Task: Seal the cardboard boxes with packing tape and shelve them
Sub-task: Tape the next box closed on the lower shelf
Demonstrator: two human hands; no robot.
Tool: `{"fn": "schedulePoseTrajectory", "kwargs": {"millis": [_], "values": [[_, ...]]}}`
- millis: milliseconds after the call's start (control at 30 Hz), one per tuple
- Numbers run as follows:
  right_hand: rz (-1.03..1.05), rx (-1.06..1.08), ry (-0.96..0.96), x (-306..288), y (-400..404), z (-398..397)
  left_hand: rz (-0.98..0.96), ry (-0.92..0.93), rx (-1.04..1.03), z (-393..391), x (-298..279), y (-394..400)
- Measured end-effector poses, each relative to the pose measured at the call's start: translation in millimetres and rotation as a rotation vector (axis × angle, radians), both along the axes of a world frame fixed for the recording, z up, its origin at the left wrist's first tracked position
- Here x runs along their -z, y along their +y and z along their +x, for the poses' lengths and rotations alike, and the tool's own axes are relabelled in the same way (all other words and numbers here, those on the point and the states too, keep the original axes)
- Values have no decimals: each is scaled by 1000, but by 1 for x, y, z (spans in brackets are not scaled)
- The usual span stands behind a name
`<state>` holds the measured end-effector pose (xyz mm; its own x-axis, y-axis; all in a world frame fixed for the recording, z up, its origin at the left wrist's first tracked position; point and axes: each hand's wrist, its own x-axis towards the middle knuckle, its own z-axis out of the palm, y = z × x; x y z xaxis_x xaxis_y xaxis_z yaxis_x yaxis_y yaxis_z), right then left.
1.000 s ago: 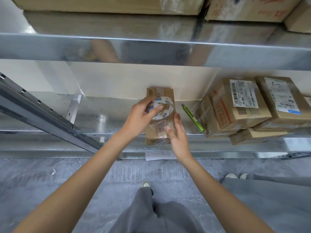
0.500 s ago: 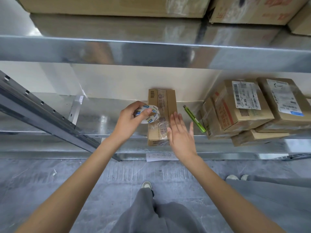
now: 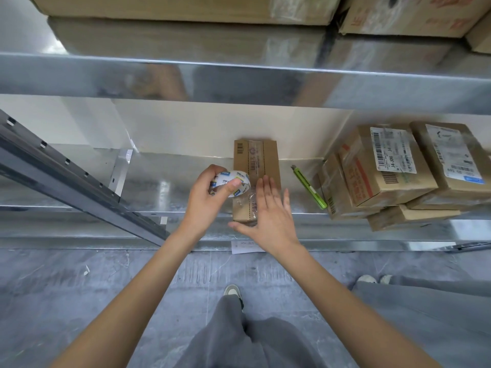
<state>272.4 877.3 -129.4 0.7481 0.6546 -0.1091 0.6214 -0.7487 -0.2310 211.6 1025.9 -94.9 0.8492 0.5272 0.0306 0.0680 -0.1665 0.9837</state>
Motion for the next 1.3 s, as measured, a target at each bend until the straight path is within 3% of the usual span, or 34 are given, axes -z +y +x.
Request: {"fn": "schedulePoseTrajectory", "kwargs": {"millis": [900, 1300], "values": [[-63, -9, -107, 10, -3, 2, 317, 147, -21, -15, 0, 23], [-38, -41, -134, 16, 4, -3, 240, 222, -47, -17, 27, 23]]}}
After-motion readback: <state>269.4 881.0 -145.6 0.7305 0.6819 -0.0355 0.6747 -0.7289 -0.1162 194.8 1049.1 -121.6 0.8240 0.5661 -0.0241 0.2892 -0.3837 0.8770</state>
